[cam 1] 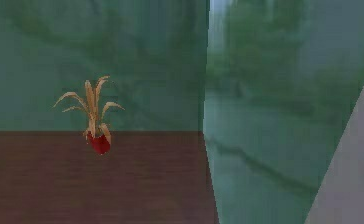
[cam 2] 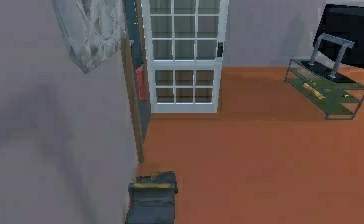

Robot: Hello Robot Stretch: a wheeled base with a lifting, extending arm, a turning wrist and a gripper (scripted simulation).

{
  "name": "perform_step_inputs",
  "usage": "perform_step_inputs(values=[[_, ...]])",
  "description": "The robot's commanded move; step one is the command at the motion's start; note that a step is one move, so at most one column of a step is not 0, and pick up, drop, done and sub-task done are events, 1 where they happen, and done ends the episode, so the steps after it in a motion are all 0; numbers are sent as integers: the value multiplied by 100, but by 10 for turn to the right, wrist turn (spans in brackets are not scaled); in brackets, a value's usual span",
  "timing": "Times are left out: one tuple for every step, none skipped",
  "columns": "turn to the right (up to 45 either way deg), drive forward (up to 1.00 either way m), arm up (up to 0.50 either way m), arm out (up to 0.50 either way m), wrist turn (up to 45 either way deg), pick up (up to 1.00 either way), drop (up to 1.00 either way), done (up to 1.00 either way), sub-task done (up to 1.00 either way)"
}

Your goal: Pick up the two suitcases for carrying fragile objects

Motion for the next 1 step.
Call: perform_step_inputs(values=[[0, 0, 8, 0, 0, 0, 0, 0, 0]])
